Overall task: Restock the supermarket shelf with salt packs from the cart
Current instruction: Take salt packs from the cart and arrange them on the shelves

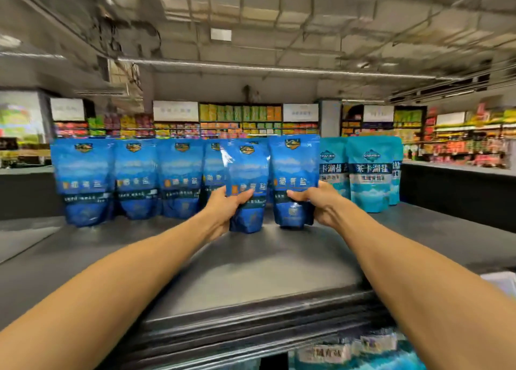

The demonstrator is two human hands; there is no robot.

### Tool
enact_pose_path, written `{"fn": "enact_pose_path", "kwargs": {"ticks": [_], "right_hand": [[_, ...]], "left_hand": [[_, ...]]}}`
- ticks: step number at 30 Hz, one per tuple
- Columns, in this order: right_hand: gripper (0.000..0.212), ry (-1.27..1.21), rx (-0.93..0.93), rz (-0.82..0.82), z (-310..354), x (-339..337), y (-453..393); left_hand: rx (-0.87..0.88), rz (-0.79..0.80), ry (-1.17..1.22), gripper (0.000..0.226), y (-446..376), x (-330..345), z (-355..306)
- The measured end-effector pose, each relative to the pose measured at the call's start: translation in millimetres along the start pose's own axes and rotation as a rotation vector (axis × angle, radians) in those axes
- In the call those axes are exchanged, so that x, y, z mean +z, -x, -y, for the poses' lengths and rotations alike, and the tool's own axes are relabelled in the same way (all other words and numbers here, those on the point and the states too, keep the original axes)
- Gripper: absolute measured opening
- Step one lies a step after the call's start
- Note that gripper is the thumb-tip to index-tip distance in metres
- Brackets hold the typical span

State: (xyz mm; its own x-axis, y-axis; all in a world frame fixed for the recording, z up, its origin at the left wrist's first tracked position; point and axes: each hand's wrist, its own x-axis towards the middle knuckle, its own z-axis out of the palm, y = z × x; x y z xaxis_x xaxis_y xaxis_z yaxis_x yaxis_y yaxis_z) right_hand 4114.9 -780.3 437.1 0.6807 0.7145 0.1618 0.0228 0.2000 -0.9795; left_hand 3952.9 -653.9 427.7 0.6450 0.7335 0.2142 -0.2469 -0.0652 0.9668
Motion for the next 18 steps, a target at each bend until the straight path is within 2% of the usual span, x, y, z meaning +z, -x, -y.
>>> {"fn": "enact_pose_path", "kwargs": {"ticks": [2,4,6,8,10,13,18], "right_hand": [[0.039,0.078,0.0,0.06,-4.1,-11.1,-12.0],[0.034,0.321,-0.022,0.133,-1.6,-25.2,-17.4],[0.033,0.524,-0.046,0.145,4.4,-33.5,-17.8],[0.031,0.613,-0.045,0.14,6.2,-35.6,-18.9],[0.028,0.671,-0.008,0.104,4.0,-35.2,-20.6],[0.035,0.643,0.031,0.107,3.1,-30.7,-26.5],[0.028,0.691,0.04,-0.02,-2.3,-17.6,-56.2]], "left_hand": [[-0.022,0.077,-0.074,0.038,-15.7,-4.3,4.8],[-0.022,0.151,-0.277,0.036,-22.7,-13.3,5.1],[0.011,0.154,-0.478,0.036,-23.7,-20.9,2.8],[0.043,0.137,-0.576,0.031,-22.5,-24.0,0.7],[0.049,0.125,-0.595,0.028,-23.8,-25.0,2.5],[0.051,0.111,-0.571,0.026,-30.1,-20.7,7.5],[0.072,0.053,-0.596,0.037,-61.5,-9.6,14.8]]}}
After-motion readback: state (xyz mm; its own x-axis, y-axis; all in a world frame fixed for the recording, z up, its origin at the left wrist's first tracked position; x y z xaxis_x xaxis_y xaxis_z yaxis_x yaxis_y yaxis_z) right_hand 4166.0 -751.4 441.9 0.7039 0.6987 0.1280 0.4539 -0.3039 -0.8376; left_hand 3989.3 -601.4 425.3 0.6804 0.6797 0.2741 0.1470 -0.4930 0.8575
